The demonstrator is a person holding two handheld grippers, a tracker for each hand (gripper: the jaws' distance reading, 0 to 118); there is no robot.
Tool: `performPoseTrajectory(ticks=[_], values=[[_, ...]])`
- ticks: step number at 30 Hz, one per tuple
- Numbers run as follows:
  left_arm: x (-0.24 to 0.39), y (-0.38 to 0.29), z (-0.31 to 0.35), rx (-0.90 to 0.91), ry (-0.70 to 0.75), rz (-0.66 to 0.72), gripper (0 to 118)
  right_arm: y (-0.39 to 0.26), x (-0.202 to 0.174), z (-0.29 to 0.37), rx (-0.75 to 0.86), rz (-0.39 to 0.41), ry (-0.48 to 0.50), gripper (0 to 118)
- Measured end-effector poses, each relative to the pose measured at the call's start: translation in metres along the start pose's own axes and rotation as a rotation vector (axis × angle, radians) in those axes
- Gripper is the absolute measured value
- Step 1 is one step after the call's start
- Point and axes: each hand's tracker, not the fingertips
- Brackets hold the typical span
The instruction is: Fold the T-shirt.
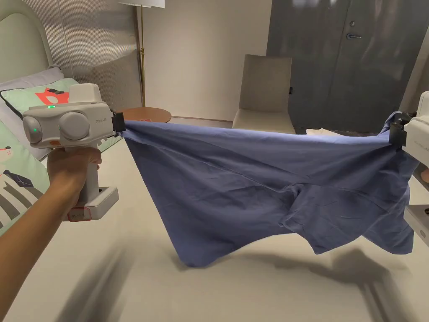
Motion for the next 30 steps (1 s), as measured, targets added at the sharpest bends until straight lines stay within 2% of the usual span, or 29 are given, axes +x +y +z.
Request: performPoseTrajectory(ticks=[7, 10, 14, 25, 30], values=[[-0.017, -0.050, -0.022, -0.050, 0.061, 0.008, 3, -0.051, -0.029, -0.013, -0.084, 0.038, 0.036, 6], [-0.033, -0.088, -0.026, -0.114, 0.085, 0.020, 3, -0.083, -0.039, -0.010, -0.153, -0.003, 0.069, 6], [-0.051, -0.143, -0.016, -0.220, 0.111, 0.023, 3, -0.132, -0.049, -0.001, -0.229, -0.016, 0.091, 6], [-0.093, -0.287, 0.086, -0.447, 0.135, 0.036, 3, -0.250, -0.064, 0.104, -0.423, -0.087, 0.127, 6], [-0.102, -0.318, 0.141, -0.489, 0.134, 0.020, 3, -0.266, -0.062, 0.170, -0.474, -0.102, 0.123, 6]])
